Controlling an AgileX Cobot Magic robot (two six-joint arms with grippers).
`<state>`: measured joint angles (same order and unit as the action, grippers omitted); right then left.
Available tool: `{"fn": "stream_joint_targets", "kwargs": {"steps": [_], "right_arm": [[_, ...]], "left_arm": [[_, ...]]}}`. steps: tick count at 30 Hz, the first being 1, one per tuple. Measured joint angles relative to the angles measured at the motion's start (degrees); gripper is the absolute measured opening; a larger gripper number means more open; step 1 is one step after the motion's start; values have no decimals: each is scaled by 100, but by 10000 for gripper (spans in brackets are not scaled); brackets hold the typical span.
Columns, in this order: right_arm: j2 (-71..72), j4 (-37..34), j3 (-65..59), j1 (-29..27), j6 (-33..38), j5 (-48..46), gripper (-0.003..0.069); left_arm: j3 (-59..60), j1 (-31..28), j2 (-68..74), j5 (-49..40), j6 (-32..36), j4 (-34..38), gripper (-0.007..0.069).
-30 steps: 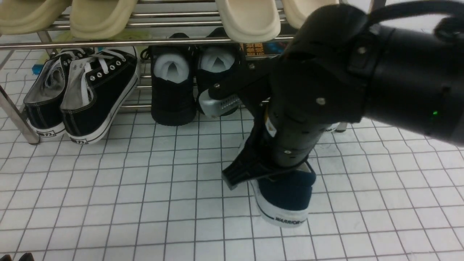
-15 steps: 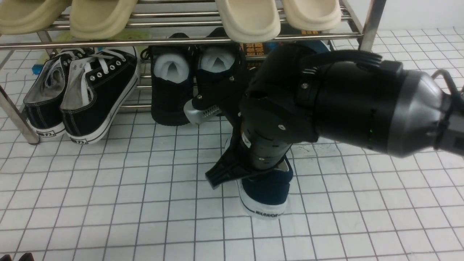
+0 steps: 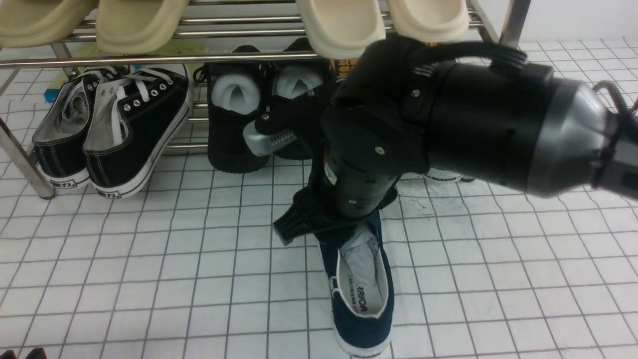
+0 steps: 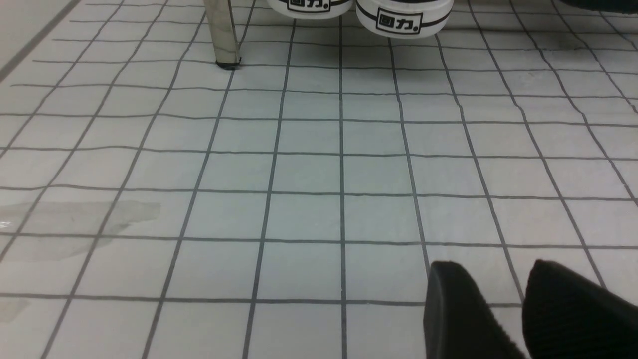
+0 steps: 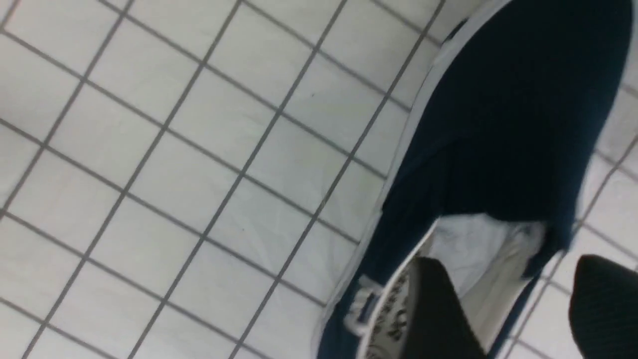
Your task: Take the shoes off the shelf with your hand from the white checkered tablecloth.
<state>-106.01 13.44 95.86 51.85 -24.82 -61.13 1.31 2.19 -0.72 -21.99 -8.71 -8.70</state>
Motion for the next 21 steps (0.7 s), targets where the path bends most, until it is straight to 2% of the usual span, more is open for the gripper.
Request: {"fn": "stream_joint_targets", "kwargs": {"steps": [3,8,13,21], "right_arm": [[0,56,181,-191,67,-77,385],[-33,105,297,-1146,312,-105,385],[-239,100,297,-1793,779,409,385],[-639,121,303,-2270,1101,1132,385]], "left_arm": [[0,0,0,0,0,0,239],[0,0,0,0,0,0,239],[0,0,0,0,0,0,239],[0,0,0,0,0,0,239]]}}
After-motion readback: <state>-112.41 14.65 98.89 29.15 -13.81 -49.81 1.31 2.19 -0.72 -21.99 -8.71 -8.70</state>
